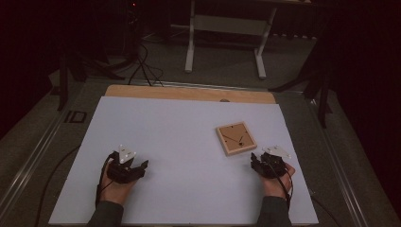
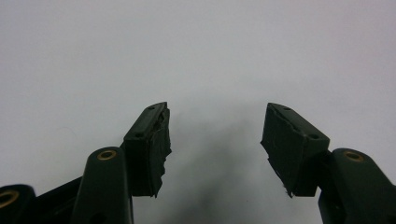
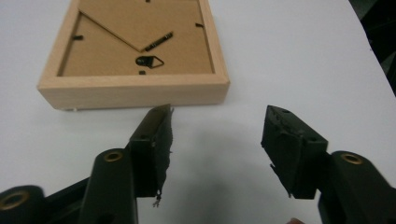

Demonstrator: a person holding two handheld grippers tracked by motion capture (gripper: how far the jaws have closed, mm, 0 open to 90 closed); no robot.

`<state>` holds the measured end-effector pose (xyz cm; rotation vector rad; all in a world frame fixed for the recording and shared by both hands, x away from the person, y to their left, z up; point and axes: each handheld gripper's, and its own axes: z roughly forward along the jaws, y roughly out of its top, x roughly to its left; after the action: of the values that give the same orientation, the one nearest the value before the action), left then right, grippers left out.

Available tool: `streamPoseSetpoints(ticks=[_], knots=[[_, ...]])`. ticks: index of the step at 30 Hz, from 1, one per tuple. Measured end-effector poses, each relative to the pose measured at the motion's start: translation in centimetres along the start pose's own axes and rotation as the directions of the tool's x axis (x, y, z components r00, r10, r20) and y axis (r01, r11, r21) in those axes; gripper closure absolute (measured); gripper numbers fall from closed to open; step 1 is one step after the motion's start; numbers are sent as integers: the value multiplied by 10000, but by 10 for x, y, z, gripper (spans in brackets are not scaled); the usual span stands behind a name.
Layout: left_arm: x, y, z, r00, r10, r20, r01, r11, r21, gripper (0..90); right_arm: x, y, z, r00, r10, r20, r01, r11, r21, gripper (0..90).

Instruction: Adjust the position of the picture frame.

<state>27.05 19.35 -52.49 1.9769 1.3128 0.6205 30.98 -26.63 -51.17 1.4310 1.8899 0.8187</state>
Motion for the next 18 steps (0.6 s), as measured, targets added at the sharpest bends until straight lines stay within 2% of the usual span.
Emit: streamPoseSetpoints(ticks=[8,9,16,18], knots=[[10,0,-5,9988,-482,23,483,9985,-255,422,-1,1,-1,9991,348,-239,-351,9993,-96,416],[11,0,-6,9985,-539,24,539,9980,-321,422,-1,2,-3,9973,585,-446,-595,9980,-227,419],[9,1,-5,9990,-452,7,452,9985,-311,422,2,3,-5,9965,583,-601,-604,9976,-336,407],[9,1,-4,9990,-436,23,437,9986,-312,421,3,3,-4,9940,764,-779,-793,9963,-345,403]])
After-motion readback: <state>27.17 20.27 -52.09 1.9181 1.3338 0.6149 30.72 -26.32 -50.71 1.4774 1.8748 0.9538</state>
